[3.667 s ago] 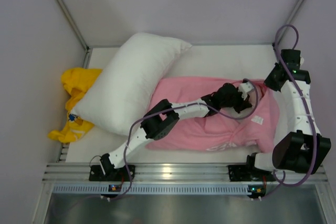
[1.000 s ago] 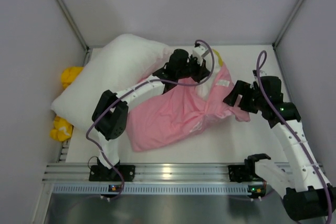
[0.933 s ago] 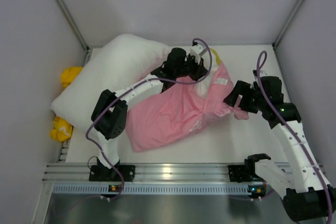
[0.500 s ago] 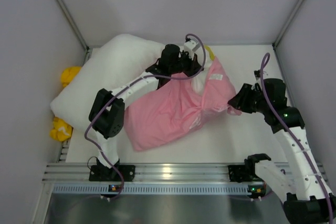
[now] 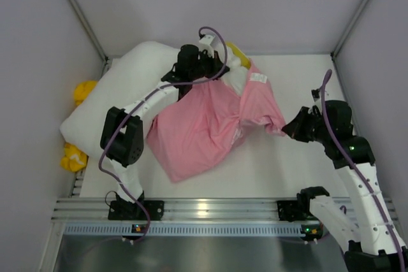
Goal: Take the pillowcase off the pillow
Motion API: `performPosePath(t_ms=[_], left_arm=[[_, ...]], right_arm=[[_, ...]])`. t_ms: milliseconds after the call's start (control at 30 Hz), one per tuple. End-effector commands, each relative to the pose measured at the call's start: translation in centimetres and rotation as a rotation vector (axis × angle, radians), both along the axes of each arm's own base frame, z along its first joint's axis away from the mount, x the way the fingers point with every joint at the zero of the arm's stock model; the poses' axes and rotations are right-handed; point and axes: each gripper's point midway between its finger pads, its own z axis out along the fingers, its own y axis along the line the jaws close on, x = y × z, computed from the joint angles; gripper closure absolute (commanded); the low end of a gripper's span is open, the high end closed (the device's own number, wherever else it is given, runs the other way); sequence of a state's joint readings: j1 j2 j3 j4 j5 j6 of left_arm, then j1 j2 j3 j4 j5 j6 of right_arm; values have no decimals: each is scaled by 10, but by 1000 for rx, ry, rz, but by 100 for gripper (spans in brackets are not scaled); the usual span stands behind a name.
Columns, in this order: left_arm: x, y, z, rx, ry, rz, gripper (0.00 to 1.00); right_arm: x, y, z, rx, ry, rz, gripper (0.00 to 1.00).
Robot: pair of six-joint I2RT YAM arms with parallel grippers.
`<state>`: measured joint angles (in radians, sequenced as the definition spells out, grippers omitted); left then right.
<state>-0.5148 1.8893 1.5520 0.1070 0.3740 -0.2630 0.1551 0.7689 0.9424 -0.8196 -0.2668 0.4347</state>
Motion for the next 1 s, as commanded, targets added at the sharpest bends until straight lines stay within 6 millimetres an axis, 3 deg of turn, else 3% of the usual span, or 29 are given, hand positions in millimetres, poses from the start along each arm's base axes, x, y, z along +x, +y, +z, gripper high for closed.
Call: performPosePath(t_ms=[0,200,333,367,400,433,500,600,700,867,967], left_arm=[[45,62,62,-117,-79,238,100],[61,83,80,-206,-81,285,100],[53,82,82,-216,-83,254,100],[50,81,80,-221,-77,238,100],[45,80,81,-226,-79,230,100],[43,81,73,-223,-66,228,100],[36,82,71,-224,-61,218,100],[27,83,68,-221,-58,206,100],[17,84,72,-229,-60,194,100],[8,84,75,-238,-59,180,100],[7,85,74,-244,-55,178,100]], right_arm=[[-19,-5,21,-16,-43,1,100],[-42,-7,36,7,-74,-3,100],[-43,-9,31,-38,-82,28,100],[-41,-7,33,-38,-86,41,93],[-37,-4,35,-34,-91,65,55],[-27,5,47,-5,-154,104,42],[-10,14,57,17,-176,133,24],[25,17,75,1,-235,131,11],[59,15,74,-48,-216,115,7],[82,37,88,17,-257,194,9],[85,54,97,72,-265,234,12]])
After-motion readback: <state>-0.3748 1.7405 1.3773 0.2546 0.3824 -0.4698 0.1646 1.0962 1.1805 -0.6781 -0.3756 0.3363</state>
